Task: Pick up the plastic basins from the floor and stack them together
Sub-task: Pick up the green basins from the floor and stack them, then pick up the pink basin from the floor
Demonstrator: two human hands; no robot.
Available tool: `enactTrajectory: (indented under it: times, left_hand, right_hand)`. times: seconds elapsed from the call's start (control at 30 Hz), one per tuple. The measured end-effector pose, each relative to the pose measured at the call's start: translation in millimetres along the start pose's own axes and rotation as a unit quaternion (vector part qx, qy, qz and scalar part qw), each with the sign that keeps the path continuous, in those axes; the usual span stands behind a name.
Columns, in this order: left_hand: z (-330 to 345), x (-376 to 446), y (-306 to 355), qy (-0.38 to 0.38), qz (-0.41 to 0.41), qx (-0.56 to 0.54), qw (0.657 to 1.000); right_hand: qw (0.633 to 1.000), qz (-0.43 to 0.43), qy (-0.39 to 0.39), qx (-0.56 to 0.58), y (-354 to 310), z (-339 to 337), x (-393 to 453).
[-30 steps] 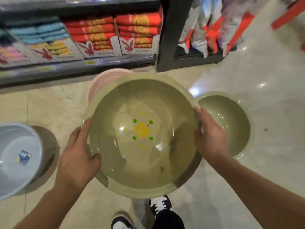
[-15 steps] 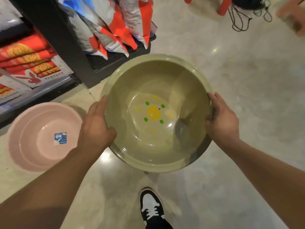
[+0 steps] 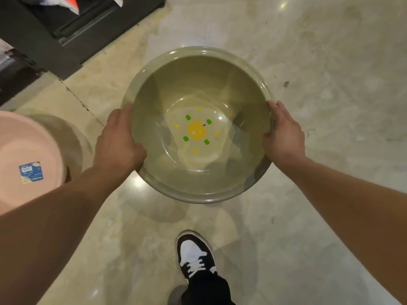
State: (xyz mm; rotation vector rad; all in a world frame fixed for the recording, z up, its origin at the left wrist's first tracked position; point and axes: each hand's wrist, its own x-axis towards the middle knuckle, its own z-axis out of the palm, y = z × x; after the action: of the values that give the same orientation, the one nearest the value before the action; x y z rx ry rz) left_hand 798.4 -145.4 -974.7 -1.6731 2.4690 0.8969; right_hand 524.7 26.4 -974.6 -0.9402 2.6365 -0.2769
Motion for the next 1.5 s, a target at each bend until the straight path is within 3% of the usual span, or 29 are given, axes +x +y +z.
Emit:
enactTrajectory:
  times: [0.33,0.57,0.73,0.83,1.0,1.17,1.27,1.5]
  left_hand:
    - [38.7,11.7,-13.5,-0.03,-0.043,0.001,0.999]
    - [53.8,9.5,-18.7,-0.003,-0.047,-0.007,0.999]
    - [40.1,8.1,-20.2,-0.054,-0.057,-0.025,0.997]
    - [12.2,-9.9,-17.7,-0.018,-0.013,-0.006,1.0]
    - [-62.6,-58.5,-20.4,0.036,0.004,0.061,0.997]
    - [-145.6,-113.1,-60.8,0.066,-0.051,0.172,0.982]
    - [-183.9,-139.3,-105.0,0.066,-0.099,0.211,0.97]
    - [-213.8,-175.1,-227.6,0.062,-0.215,0.193,0.955]
  right_hand:
    - [1.0,0.007,-0.026,0.003,6.8,37.7,17.8]
    - [0.999,0.01,-0.034,0.005,17.0,53.2,19.9]
    - [0.995,0.0,-0.093,-0.019,10.6,40.2,18.2]
    - [0.993,-0.048,-0.082,-0.073,-5.8,18.1,4.8]
    - [0.954,-0.265,-0.023,-0.14,-66.0,-20.6,-34.8]
    - [0.902,-0.397,-0.036,-0.169,-160.8,-40.5,-64.5]
    - [0.874,-0.439,-0.062,-0.2,-228.6,-40.7,-79.1]
    - [0.849,-0.472,-0.101,-0.217,-354.4,16.0,-111.0]
